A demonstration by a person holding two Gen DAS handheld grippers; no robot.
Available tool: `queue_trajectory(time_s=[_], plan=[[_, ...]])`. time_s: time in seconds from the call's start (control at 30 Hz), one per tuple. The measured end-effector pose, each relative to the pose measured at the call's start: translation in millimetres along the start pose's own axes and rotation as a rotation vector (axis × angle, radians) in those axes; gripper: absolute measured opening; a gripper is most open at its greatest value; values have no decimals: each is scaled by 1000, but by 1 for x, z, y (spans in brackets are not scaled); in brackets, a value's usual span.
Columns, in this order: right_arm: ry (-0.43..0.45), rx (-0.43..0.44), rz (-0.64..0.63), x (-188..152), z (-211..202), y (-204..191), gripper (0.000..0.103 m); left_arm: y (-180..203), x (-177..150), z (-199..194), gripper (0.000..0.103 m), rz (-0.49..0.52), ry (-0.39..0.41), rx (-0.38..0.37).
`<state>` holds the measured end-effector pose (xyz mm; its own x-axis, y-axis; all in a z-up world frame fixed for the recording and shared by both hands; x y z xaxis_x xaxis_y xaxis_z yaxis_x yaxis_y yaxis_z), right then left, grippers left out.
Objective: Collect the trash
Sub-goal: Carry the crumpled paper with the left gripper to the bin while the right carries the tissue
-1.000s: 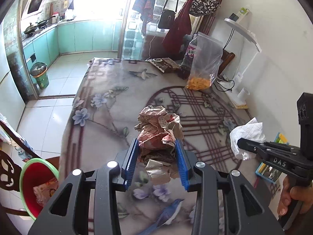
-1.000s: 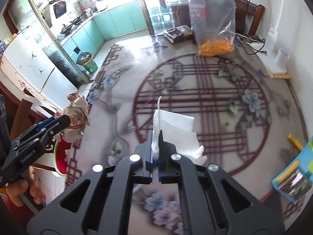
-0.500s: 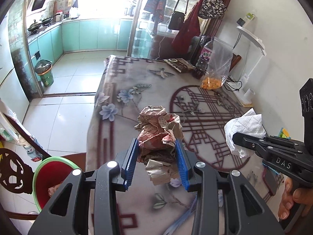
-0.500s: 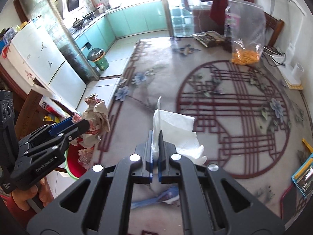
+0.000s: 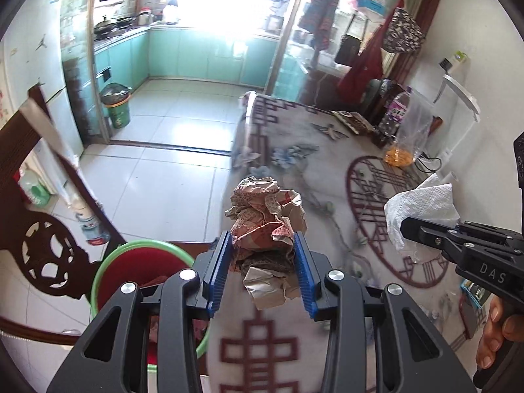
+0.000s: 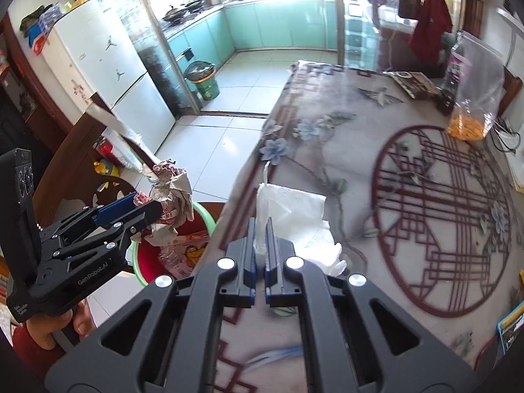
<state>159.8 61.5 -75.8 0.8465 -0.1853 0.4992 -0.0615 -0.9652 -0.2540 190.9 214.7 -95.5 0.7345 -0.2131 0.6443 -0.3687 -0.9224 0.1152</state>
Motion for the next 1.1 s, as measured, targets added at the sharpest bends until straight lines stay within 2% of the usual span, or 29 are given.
queue_trajectory(time_s=[0.43,0.77,1.1], plan=[[-59,69,-134,-5,31,-84,3,-97,-34,-11,36,-123,-34,128],[-98,108,-196,-14,51,-126,3,-135,-57,-10,36,-168,-75,182],[-194,174,-223,-35,82,-147,3,-149,-76,5,38,-189,-131,207]])
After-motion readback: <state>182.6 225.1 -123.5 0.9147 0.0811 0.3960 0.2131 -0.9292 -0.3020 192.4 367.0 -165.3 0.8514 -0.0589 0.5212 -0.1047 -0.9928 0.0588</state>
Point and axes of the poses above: each gripper's, at about its wrist camera, not at the fingertips, and z roughly the way its jaws point, y to its right, x to its top, the point moved 5 cm from there along z, roughly the way its jaws point, and after that the axes turned 9 degrees about z, right-handed, at the moved point
